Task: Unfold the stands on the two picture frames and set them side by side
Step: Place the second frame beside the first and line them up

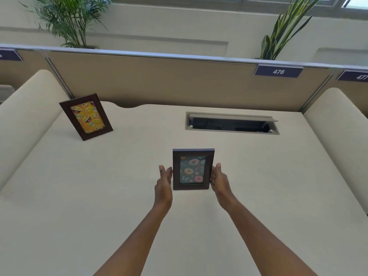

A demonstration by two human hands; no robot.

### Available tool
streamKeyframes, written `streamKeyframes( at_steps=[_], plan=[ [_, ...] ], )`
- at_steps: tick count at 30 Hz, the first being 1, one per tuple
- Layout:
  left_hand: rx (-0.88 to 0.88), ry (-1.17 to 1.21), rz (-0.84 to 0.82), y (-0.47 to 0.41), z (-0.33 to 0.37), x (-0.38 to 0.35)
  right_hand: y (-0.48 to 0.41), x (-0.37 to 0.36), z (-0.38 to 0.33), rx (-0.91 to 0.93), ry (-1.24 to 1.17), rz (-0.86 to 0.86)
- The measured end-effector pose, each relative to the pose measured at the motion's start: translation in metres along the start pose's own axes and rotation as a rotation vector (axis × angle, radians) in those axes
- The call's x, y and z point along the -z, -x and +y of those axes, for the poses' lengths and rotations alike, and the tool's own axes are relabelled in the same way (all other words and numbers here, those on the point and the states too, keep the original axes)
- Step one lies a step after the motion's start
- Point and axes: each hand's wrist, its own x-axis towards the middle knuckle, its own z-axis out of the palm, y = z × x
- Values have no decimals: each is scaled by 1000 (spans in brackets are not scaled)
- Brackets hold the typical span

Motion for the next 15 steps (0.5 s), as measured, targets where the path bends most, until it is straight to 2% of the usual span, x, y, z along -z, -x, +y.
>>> streamKeyframes(
  at_steps=[15],
  plan=[
    [-23, -191, 72, 15, -13, -14, -4, -8, 22, -56, -9, 64]
  ],
)
